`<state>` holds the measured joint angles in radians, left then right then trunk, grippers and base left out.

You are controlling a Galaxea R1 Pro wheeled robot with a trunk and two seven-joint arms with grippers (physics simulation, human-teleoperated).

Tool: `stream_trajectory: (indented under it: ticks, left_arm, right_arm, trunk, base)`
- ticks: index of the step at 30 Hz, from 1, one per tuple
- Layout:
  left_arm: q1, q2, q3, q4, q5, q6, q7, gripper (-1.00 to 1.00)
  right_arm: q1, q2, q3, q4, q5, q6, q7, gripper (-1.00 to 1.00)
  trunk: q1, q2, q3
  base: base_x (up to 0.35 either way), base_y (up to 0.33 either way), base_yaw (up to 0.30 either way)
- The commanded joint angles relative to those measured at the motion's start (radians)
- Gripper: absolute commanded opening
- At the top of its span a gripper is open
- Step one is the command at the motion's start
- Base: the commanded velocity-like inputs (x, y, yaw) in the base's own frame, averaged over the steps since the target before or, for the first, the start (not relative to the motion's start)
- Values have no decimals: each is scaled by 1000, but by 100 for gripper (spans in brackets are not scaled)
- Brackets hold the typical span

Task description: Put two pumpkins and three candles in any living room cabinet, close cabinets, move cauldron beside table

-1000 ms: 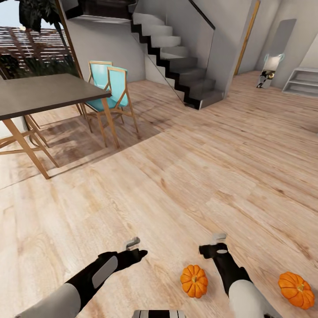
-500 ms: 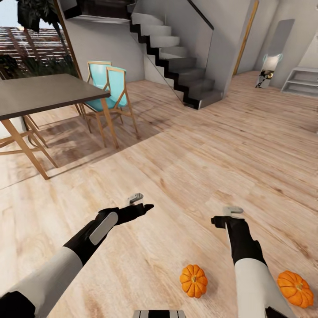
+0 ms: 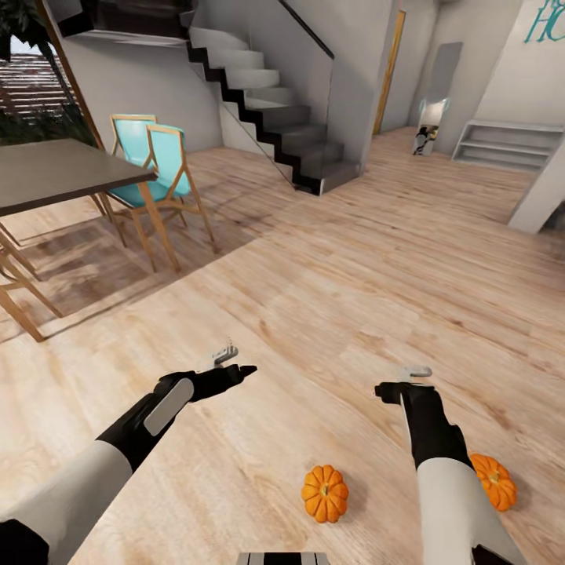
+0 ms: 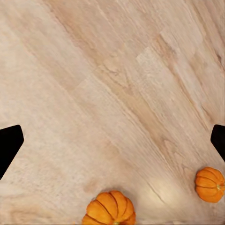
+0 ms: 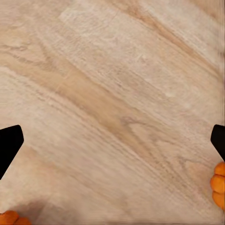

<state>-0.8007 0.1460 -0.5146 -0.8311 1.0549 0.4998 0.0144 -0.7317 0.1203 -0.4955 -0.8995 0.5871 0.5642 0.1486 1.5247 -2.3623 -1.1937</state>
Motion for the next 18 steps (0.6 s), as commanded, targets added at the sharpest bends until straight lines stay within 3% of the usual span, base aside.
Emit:
stream_trajectory:
  ticks: [1,4,7,10,11,14,15,17,18]
  left_arm:
    - [-1,-8,0,63,1,-2,-2,100]
    - [-1,-33,2,141,-2,-8,-4,100]
    - [-2,-41,1,161,-3,-23,-4,100]
    - [-1,-45,1,168,2,-63,-5,100]
    - [0,-46,2,177,7,-74,-5,100]
    - [1,-52,1,198,6,-72,-5,100]
    - [1,-61,1,220,5,-68,-11,100]
    - [1,-70,1,266,5,-65,-88,100]
    - [1,-77,2,323,5,-65,-152,100]
  right_arm:
    - [0,-1,0,0,0,0,4,100]
    - [0,-3,0,0,0,1,29,100]
    - [0,-4,0,2,0,3,105,100]
    - [0,-4,-1,3,0,3,137,100]
    - [0,-5,-2,-3,-2,4,253,100]
    - [0,-7,-5,-9,-19,5,433,100]
    - [-1,-7,-6,-23,-39,7,518,100]
    - [-1,-7,-5,-74,-120,63,583,100]
    - [-2,-12,-2,-117,-197,102,613,100]
  trunk:
    - [0,0,1]
    - [0,0,3]
    - [0,0,6]
    - [0,0,8]
    - [-4,7,12]
    - [-15,28,22]
    - [-19,35,25]
    - [-27,49,31]
    - [-31,56,34]
  base:
    - [0,0,-279]
    - [0,0,-279]
    - [-16,0,-279]
    - [-24,0,-279]
    - [-2,0,-175]
    - [-1,0,-76]
    - [0,0,-20]
    - [0,0,-5]
    - [0,0,0]
